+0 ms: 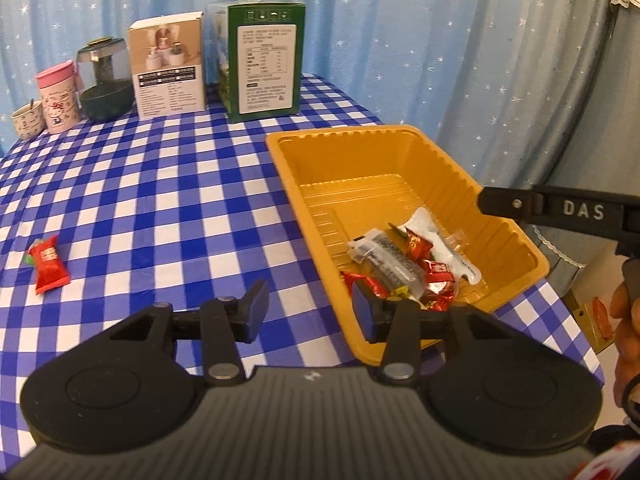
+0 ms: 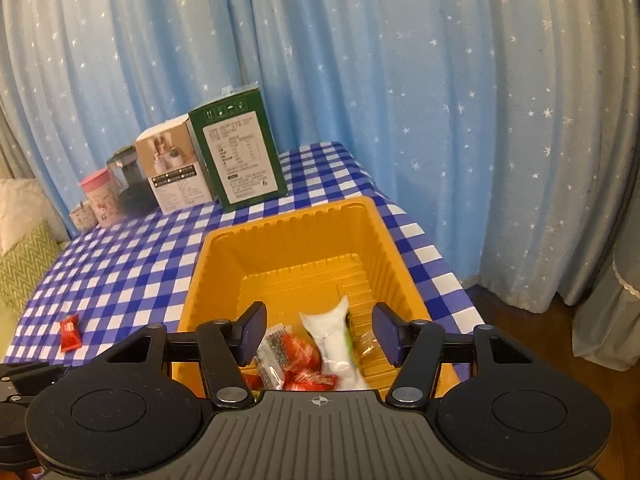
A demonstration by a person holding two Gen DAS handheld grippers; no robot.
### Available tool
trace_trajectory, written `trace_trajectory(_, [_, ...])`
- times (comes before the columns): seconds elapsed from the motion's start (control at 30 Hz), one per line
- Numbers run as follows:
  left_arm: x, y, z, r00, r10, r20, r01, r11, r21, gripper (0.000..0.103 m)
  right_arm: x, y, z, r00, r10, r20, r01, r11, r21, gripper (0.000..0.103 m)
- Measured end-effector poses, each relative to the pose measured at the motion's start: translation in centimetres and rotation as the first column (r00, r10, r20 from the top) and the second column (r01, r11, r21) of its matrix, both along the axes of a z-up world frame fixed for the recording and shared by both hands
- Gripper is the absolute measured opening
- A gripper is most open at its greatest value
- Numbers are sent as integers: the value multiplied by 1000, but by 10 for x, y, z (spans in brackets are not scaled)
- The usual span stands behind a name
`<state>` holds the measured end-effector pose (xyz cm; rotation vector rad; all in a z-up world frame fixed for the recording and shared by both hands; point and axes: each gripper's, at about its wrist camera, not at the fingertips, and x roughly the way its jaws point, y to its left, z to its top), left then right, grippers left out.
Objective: Organize snacks
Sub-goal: 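Withdraw both tools from the tray toward the last red candy, then move both tools toward the red candy and the green-wrapped candy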
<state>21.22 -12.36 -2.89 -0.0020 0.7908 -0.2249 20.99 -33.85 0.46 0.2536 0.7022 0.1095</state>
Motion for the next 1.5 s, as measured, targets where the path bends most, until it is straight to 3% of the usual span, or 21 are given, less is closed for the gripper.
trace_trajectory(0.13, [-10,7,7,1000,20,6,-20,1000,-6,47,-10,3,6,1000,-1,-2,1,1000,-1,59])
trace_trajectory(0.47, [-52,34,31,996,80,33,-80,997,-15,66,-47,32,29,999,44,15,-44,999,-4,59])
trace_trajectory(1.2, [-134,131,69,966,243,90,-238,969,-64,89,-95,135,58,974,225,37,-224,974,-29,59])
trace_trajectory(1.5, [-150,177,74,942,319,103,-314,947,-59,92,-99,179,60,952,302,45,-300,953,-35,59])
